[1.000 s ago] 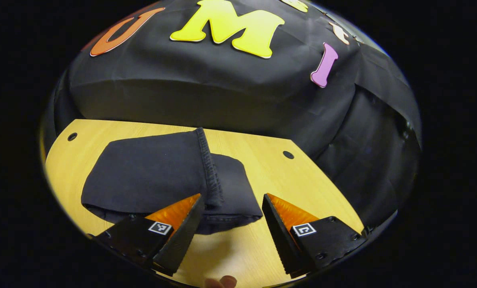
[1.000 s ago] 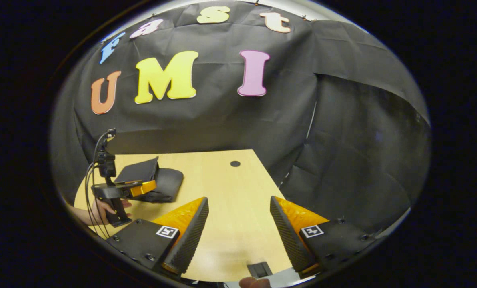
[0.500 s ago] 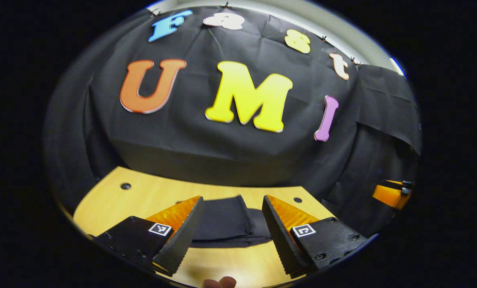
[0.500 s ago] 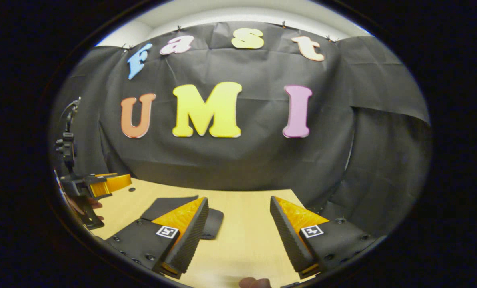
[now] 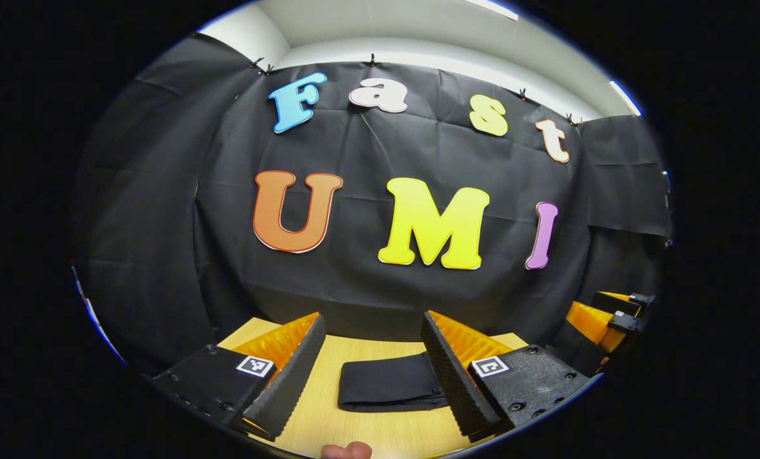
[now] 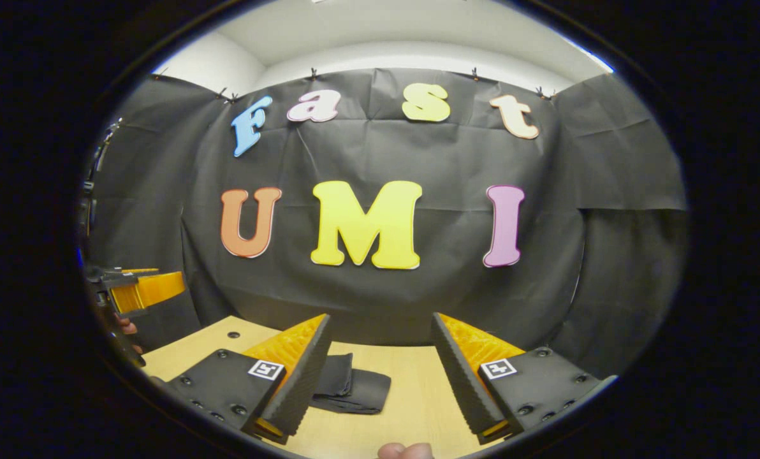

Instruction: Grasp the waist and the cuffs of the jeans and fold them to make the two legs overlap; first hold the waist and fold one-third of the jeans toward the cuffs, then hold the cuffs and fold the remaining one-third in the same direction to finish folding.

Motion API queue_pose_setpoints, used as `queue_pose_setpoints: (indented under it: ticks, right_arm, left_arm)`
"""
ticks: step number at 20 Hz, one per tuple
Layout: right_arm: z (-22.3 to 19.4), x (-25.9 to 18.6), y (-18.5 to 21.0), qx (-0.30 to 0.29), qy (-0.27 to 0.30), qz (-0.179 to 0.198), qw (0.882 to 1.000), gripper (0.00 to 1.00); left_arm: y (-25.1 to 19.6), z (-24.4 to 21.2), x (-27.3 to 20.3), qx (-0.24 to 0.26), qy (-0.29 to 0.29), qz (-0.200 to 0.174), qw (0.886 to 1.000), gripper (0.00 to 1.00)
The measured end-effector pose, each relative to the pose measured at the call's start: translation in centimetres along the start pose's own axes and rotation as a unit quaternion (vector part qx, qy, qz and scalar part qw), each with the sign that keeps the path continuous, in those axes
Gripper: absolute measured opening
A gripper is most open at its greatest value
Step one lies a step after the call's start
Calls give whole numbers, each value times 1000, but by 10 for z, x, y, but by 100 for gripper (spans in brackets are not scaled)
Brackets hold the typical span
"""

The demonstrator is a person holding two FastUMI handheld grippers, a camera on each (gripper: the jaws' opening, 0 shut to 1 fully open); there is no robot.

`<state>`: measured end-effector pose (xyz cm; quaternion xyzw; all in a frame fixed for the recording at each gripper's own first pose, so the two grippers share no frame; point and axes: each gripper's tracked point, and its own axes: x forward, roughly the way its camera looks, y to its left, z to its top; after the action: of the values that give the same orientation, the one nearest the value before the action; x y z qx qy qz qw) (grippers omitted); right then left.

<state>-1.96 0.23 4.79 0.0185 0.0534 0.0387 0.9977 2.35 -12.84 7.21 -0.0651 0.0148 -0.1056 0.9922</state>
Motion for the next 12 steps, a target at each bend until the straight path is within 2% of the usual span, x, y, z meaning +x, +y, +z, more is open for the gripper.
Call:
queue_pose_setpoints:
  ticks: [1, 2, 3, 4, 5, 8, 12]
  right_arm:
    - [-3, -2, 2, -1, 2, 0, 1000, 96]
    - [-4, -6, 5, -2, 5, 3, 1000, 94]
    - [-6, -7, 7, -3, 7, 6, 1000, 94]
    - [-6, -7, 8, -5, 8, 9, 1000, 94]
    - [-6, -9, 9, -6, 7, 9, 1000, 94]
    - [-4, -10, 5, -5, 6, 8, 1000, 96]
    - [-6, -10, 3, -7, 6, 5, 1000, 94]
  left_arm:
    - [0, 0, -4, 4, -1, -2, 1000, 88]
    - [-1, 0, -6, 6, -3, -4, 1000, 97]
    - [-2, 1, -8, 7, -5, -5, 1000, 97]
    - [-4, 4, -10, 8, -8, -8, 1000, 88]
    - [-6, 5, -12, 10, -10, -10, 1000, 97]
    - [-10, 6, -12, 15, -11, -15, 1000, 97]
    - [-11, 5, -13, 13, -7, -13, 1000, 97]
